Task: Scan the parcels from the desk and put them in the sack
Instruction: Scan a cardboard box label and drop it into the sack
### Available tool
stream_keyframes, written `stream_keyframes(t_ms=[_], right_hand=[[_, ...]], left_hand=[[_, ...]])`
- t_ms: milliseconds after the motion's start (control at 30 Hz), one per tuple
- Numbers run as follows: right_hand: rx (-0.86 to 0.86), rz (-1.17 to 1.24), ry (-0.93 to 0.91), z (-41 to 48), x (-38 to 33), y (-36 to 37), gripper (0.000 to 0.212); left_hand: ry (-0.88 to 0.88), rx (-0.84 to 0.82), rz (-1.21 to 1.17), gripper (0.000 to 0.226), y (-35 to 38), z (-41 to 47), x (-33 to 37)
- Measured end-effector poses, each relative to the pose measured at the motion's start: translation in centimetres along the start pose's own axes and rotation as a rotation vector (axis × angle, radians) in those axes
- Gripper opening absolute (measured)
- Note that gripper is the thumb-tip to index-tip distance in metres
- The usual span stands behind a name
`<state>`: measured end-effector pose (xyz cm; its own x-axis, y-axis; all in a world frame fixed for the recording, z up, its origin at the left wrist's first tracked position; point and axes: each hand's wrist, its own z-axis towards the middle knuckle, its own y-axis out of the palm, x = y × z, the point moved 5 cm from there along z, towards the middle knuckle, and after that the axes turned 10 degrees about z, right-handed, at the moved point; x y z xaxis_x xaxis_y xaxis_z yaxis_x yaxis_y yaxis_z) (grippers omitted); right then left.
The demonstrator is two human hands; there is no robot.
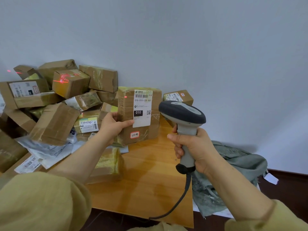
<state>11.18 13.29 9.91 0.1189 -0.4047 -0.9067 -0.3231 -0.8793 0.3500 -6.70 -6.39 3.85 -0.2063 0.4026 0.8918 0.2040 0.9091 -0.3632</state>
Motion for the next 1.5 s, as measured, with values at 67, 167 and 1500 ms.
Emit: stream_keyframes(t_ms=[67,167,1500], right_hand=[[0.010,0.009,0.001,0.1,0.1,0.0,0.014],[0.027,0.014,0.001,0.2,0.4,0.0,0.014],[0.805,0.244,0.517,0.0,10.8,-52.8,0.018]], left_hand=[[0.003,-0.010,0.008,0.074,0.1,0.2,-0.1],[0.009,-0.025,0.016,0.075,0.3,0.4,-0.3],[-0.755,-0.714,0.325,0.064,52.1,-6.9,-6.6]])
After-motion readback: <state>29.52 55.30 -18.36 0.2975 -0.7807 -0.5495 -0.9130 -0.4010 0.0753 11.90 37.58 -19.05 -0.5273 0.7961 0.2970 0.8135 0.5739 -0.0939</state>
